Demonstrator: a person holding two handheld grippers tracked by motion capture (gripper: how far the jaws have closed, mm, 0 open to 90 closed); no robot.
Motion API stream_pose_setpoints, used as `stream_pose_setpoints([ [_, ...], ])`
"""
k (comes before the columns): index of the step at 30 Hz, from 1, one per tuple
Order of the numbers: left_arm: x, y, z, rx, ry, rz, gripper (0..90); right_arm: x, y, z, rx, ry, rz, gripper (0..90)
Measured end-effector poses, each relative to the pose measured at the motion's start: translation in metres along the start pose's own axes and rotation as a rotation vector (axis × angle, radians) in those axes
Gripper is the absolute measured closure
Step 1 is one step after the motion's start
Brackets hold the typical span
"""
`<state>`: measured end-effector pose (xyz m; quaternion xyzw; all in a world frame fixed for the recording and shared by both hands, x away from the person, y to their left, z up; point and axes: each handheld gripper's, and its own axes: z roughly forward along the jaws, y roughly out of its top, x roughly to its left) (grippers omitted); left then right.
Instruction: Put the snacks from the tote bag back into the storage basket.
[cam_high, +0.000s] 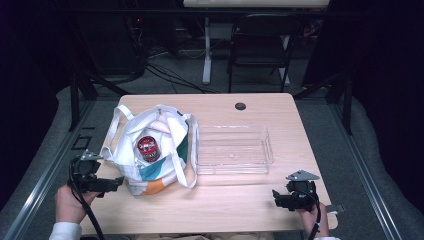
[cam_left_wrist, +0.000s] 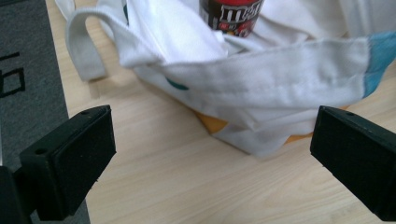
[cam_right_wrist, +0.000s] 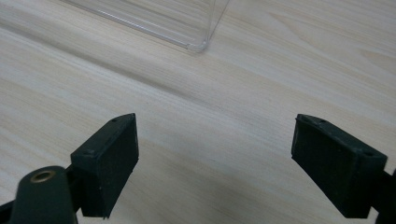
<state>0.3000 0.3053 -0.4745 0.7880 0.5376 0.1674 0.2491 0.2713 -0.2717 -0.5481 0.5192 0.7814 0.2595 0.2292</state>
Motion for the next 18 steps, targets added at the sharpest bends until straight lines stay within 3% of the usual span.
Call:
stream_pose_setpoints([
  [13,-0.01,0.037,-0.006,-0.026,-0.026,0.022,0.0,-0.001,0.0,0.0,-0.003,0.004,0.006,14.4],
  [18,-0.018,0.062,0.0,-0.014,-0.035,0.041,0.0,-0.001,-0.001,-0.002,-0.008,0.009,0.008,14.3],
])
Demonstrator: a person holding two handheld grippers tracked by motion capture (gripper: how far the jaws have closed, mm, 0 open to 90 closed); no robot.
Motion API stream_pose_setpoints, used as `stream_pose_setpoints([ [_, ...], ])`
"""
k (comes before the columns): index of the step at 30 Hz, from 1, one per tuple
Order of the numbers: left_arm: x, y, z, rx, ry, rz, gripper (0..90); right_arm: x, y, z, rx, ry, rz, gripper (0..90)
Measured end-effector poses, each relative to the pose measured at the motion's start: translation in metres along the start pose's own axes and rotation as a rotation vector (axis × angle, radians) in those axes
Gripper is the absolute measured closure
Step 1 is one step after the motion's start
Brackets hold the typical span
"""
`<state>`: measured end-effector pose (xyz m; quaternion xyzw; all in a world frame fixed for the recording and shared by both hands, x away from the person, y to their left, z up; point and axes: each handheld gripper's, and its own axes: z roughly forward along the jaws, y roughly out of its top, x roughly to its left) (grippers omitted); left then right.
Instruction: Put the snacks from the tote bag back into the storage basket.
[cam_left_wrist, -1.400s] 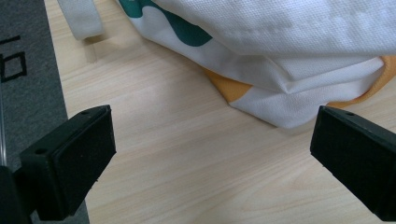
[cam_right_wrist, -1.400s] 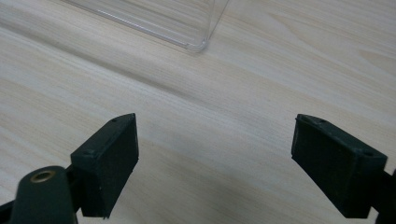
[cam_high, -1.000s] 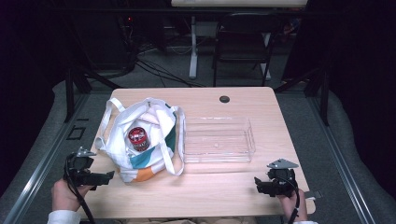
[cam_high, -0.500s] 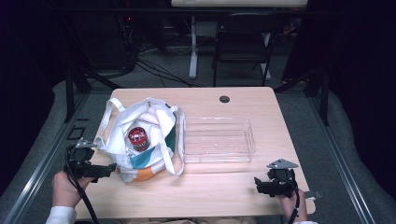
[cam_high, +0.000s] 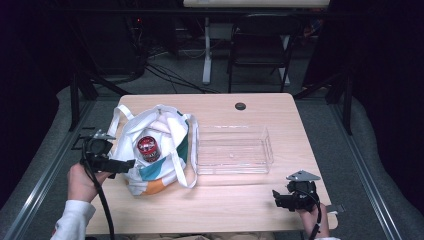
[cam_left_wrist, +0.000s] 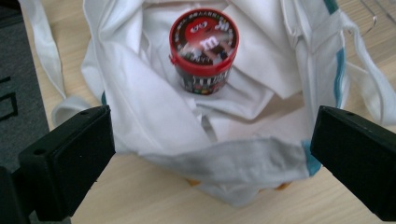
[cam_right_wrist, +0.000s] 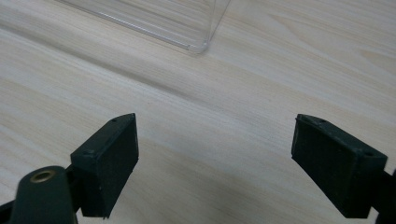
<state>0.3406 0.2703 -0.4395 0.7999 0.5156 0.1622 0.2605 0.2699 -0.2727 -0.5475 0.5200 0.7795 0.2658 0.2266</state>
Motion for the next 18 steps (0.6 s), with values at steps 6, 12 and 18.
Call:
stream_pose_setpoints([
  [6,-0.004,0.022,0.009,-0.007,-0.019,0.032,0.0,0.0,0.002,0.003,0.007,-0.005,-0.008,14.4],
  [12,-0.007,0.039,0.023,0.005,-0.017,0.032,0.0,-0.001,0.001,0.002,0.014,-0.008,0.0,14.4],
  [18,-0.008,0.052,0.047,0.041,-0.018,0.032,0.1,-0.001,0.001,0.003,0.01,-0.01,0.002,14.4],
])
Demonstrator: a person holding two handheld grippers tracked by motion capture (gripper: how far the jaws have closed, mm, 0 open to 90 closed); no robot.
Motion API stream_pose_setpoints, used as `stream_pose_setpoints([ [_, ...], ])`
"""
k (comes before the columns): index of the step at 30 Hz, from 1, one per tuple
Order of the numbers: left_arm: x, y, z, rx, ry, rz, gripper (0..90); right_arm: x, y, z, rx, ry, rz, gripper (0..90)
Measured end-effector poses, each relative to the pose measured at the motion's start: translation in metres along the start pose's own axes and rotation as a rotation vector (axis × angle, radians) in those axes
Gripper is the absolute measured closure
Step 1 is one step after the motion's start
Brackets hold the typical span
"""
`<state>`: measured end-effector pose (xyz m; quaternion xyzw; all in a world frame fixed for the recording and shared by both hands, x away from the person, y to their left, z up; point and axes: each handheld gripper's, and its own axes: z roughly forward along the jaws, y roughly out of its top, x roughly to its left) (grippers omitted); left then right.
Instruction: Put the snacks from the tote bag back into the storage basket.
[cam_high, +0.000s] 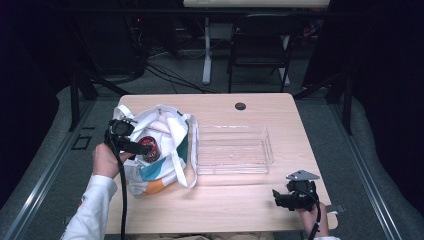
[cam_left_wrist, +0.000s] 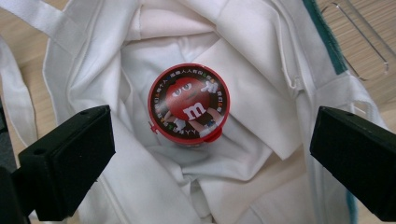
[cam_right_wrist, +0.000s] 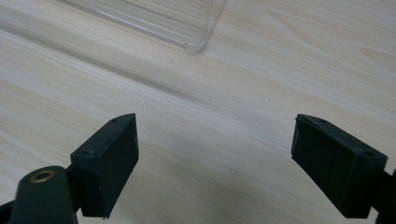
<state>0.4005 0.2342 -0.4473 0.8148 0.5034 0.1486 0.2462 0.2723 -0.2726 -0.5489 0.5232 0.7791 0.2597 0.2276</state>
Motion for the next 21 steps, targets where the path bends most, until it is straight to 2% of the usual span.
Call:
stream_pose_setpoints([
  [10,0.003,0.011,0.024,0.053,0.008,0.005,0.4,0.0,0.0,0.0,-0.001,0.004,0.0,14.4],
  [14,0.003,0.016,0.038,0.099,0.013,0.014,0.4,0.0,0.0,0.0,-0.001,0.005,-0.002,14.4],
  [21,0.005,0.018,0.049,0.137,0.03,0.013,1.0,0.0,0.0,0.0,0.0,0.006,-0.006,14.4],
])
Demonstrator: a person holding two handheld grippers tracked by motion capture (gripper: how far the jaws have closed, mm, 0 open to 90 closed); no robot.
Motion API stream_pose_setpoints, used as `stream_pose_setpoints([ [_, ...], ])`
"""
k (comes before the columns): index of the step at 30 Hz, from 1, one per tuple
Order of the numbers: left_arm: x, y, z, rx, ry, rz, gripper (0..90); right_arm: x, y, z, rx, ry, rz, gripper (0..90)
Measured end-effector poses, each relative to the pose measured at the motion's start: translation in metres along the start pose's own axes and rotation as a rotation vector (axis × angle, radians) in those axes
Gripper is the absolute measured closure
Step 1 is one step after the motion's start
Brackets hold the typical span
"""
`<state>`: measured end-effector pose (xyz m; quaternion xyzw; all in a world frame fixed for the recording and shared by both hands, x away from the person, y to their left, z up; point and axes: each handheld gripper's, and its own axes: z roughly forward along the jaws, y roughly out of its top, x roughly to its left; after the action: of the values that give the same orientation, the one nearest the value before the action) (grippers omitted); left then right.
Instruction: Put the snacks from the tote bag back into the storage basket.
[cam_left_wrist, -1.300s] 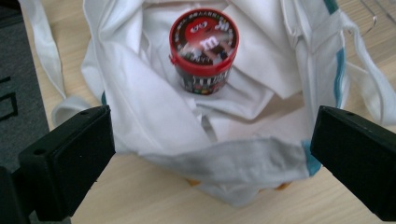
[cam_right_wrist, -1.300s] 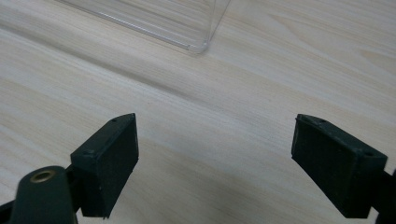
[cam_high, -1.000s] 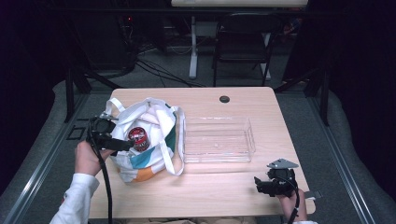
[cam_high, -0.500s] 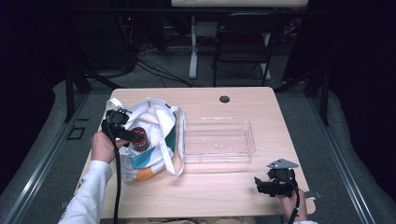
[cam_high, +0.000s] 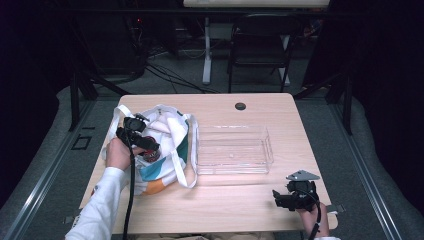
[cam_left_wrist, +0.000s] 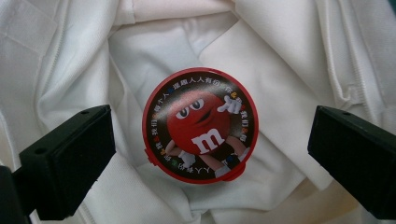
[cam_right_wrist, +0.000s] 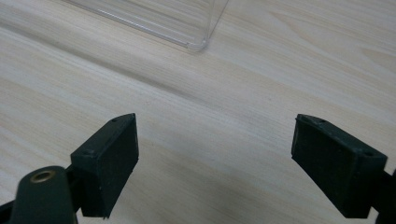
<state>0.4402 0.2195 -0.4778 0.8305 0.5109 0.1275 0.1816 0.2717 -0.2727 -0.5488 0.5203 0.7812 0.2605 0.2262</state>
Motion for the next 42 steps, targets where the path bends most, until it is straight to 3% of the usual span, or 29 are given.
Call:
stream_pose_setpoints([
  [7,0.001,0.003,0.01,0.03,-0.005,0.003,5.4,0.0,0.0,0.0,0.001,0.003,-0.001,14.4],
  [11,0.0,0.003,0.013,0.042,-0.005,0.015,14.9,0.0,0.0,0.0,0.004,0.003,-0.003,14.4],
  [22,-0.001,0.002,0.022,0.08,0.017,0.018,17.8,0.0,0.0,0.0,0.002,0.004,-0.001,14.4],
  [26,-0.001,0.002,0.022,0.077,0.032,0.016,25.0,0.0,0.0,0.0,0.004,0.004,-0.004,14.4],
  [42,-0.001,-0.001,0.02,0.058,0.016,0.032,25.7,0.0,0.0,-0.001,0.005,0.006,-0.005,14.4],
])
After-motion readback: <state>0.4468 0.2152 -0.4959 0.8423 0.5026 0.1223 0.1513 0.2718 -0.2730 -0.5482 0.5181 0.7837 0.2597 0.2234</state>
